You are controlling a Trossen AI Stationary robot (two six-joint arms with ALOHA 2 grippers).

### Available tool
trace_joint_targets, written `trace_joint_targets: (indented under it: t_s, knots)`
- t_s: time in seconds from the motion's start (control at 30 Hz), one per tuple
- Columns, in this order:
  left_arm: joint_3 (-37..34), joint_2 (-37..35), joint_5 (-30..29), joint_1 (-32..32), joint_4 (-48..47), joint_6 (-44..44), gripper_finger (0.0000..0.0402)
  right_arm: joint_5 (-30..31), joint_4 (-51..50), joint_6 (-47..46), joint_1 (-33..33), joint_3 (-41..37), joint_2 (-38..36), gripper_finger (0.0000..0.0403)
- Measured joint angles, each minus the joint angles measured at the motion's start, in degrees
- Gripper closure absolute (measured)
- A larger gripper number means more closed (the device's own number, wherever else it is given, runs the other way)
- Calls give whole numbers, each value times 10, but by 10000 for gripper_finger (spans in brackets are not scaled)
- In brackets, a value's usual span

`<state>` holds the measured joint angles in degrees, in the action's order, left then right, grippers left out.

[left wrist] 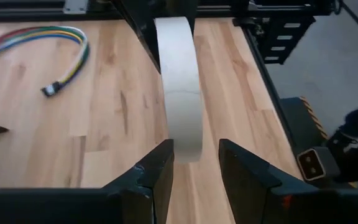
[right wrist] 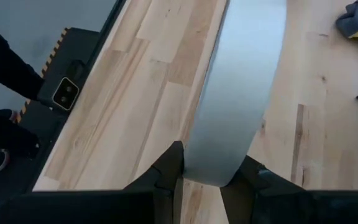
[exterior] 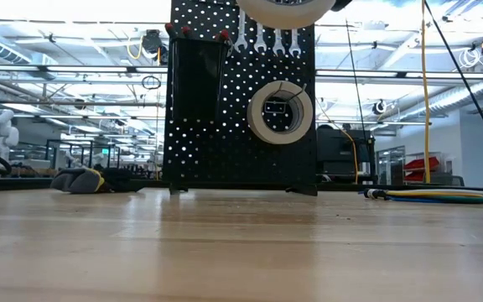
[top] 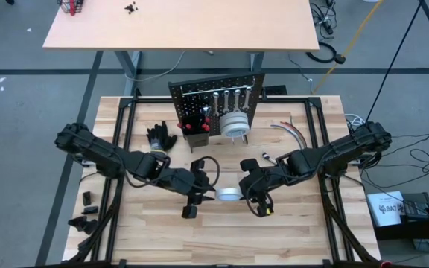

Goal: Hang tools onto peg board
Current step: Hang the white masking tape on the peg board

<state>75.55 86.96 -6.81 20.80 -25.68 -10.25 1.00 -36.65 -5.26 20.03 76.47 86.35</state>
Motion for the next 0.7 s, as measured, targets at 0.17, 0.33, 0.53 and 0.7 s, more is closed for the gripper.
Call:
trace_joint_targets:
  t_s: [0.17,0.33,0.53,0.7]
  knots:
    - [0,6,19,-9,5,-15,272,-4,6,1,0,0,0,332]
    - [0,6,21,-9,8,-21,272,1,7,-3,8,-1,1,332]
    - [0,7,35,-15,-3,-43,271,7,16,-8,14,1,0,332]
    - [0,7,49,-18,-7,-45,271,7,15,-10,14,1,0,332]
